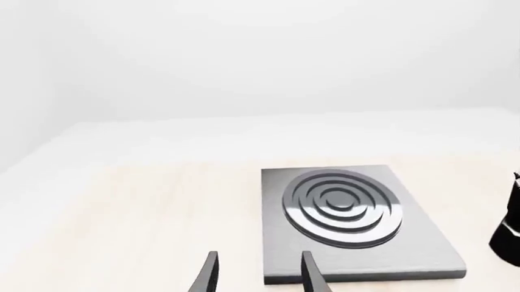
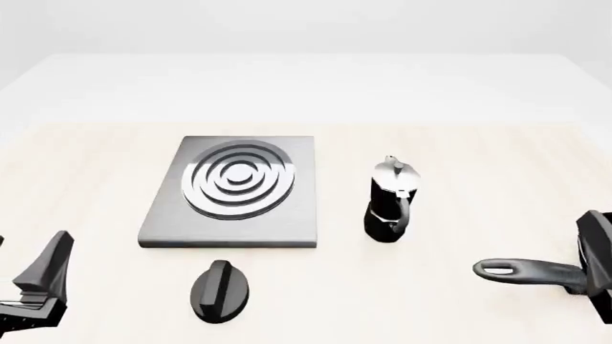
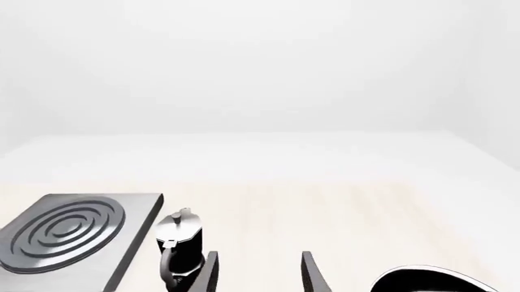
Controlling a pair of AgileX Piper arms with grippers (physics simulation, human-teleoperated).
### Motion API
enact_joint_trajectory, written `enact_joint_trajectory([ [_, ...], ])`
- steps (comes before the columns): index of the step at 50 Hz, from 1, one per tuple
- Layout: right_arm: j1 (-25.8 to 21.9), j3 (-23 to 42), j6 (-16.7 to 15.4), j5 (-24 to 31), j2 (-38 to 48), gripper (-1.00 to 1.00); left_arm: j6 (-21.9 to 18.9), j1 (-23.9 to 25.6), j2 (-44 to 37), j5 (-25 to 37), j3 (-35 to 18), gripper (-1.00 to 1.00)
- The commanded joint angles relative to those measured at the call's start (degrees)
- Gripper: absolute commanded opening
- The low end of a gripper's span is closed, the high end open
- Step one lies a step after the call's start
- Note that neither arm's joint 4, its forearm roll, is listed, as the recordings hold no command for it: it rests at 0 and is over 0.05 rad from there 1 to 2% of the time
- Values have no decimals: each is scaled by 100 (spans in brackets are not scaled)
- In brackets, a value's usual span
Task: Put the frying pan on the stove.
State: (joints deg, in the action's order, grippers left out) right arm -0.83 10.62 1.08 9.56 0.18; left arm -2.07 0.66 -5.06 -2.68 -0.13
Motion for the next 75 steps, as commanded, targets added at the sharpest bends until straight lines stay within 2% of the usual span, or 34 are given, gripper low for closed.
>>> enact_joint_trajectory([
  [1, -154, 612, -55, 636, -18, 100, 151, 67, -19, -130, 3, 100],
  [3, -210, 950, -66, 1000, -18, 100, 165, 77, 120, 9, -1, 100],
  [6, -233, 1240, -64, 1249, -18, 100, 154, 76, 197, 91, -1, 100],
  [10, -283, 1785, -267, 1784, -18, 100, 204, 80, 231, 127, -3, 100],
  [11, -270, 2041, -187, 1981, -18, 100, 200, 64, 237, 140, -2, 100],
  [13, -288, 2317, -244, 2260, -18, 100, 207, 82, 285, 194, -5, 100],
  [24, -278, 4215, -98, 3981, -18, 100, 178, 94, 170, 102, 2, 100],
  [35, -288, 5699, -110, 5452, -18, 100, 172, 112, 25, -34, 4, 100],
  [38, -268, 6170, -12, 5967, -18, 100, 163, 119, 45, -12, 3, 100],
  [45, -238, 5922, -1, 6033, -18, 100, 163, 134, 13, -41, 5, 100],
  [47, -216, 5877, 88, 6033, -18, 100, 150, 145, 22, -33, 4, 100],
  [48, -195, 5902, 253, 6033, -18, 100, 141, 180, -3, -52, 5, 100],
  [49, -181, 5872, 287, 6033, -18, 100, 139, 180, 200, 148, -2, 100],
  [55, -119, 5743, 293, 6033, -18, 100, 84, 238, 90, 30, 1, 100],
  [60, 88, 5739, 308, 6034, -18, 100, 48, 365, 366, 321, -34, 100],
  [68, 123, 5879, 148, 6034, -18, 100, 29, 426, 312, 305, -74, 100],
  [75, -56, 5938, -74, 6034, -18, 100, 88, 464, 221, 370, -299, 100],
])
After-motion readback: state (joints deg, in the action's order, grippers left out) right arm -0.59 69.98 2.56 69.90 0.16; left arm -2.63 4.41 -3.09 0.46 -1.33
